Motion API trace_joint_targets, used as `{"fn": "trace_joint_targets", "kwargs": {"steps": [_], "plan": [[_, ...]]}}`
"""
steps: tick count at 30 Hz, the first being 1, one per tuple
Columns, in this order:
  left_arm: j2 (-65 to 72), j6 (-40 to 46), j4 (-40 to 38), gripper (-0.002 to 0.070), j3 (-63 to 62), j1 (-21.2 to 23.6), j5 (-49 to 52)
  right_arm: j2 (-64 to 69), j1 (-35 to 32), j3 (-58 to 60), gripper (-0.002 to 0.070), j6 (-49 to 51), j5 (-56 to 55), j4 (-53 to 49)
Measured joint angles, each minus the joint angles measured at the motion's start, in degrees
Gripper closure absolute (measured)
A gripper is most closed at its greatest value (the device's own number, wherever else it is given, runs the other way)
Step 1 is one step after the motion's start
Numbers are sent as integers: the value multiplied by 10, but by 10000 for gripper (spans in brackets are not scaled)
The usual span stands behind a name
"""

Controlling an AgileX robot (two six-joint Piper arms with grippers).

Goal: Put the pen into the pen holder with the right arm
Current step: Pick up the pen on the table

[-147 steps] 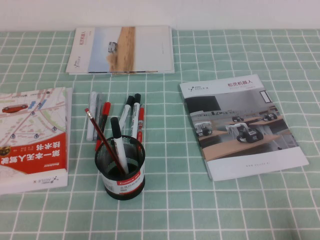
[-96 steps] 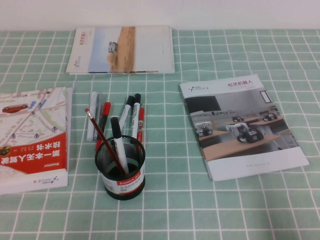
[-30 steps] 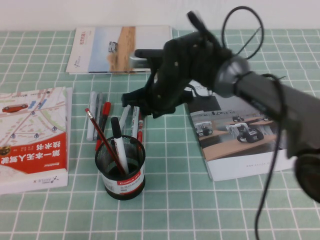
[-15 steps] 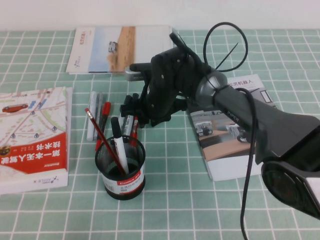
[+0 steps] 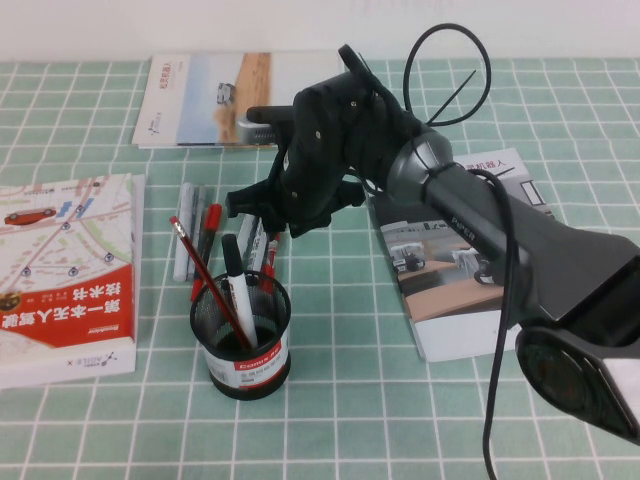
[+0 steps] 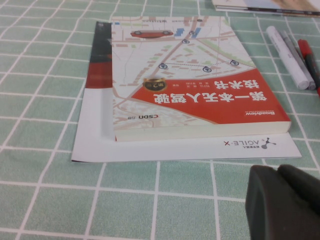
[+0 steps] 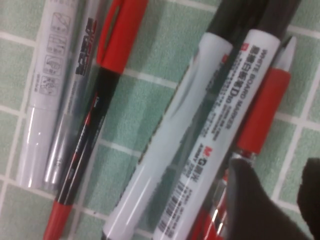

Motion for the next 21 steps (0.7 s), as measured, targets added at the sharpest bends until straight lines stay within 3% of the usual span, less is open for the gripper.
{"fn": "trace_joint_targets", "kwargs": {"steps": [21], "plan": [[0, 0, 0, 679, 0, 0, 0, 24, 12, -3, 464, 0, 20, -17]]}}
